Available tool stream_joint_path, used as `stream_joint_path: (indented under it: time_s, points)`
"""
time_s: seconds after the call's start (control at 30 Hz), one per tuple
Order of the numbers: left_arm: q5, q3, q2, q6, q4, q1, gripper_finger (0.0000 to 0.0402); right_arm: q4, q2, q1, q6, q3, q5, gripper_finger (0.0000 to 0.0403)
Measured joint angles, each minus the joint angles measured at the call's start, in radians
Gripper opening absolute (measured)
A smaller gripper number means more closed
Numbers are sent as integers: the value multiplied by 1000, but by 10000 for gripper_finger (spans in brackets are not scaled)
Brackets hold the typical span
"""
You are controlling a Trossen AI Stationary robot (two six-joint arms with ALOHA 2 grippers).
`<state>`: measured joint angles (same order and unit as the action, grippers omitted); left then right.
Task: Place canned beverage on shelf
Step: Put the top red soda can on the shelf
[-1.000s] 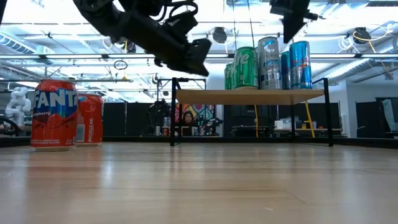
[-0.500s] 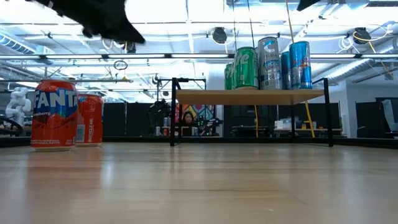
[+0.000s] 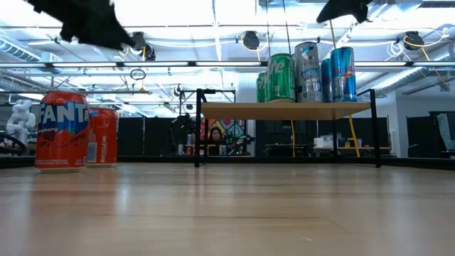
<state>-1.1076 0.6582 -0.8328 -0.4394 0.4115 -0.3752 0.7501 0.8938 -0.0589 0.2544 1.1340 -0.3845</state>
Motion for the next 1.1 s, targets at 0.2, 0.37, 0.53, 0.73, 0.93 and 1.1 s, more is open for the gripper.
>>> stream_joint_path:
  time_s: [0.2, 0.37, 0.53, 0.73, 0.93, 1.1]
  points:
    - [40, 0, 0, -316, 314, 99, 312, -269, -20, 175, 20, -182, -8, 0]
    - [120, 0, -10, -420, 386, 166, 349, -468, 8, 306, 33, -316, -9, 0]
    - [140, -7, -54, -470, 396, 235, 382, -650, 53, 440, 34, -413, -82, 0]
    - [199, -49, -163, -636, 412, 325, 399, -697, 107, 584, 117, -470, -284, 0]
    - [226, -60, -258, -722, 407, 363, 400, -697, 147, 666, 214, -503, -413, 0]
    - [226, -60, -332, -785, 406, 376, 400, -699, 175, 694, 248, -512, -545, 0]
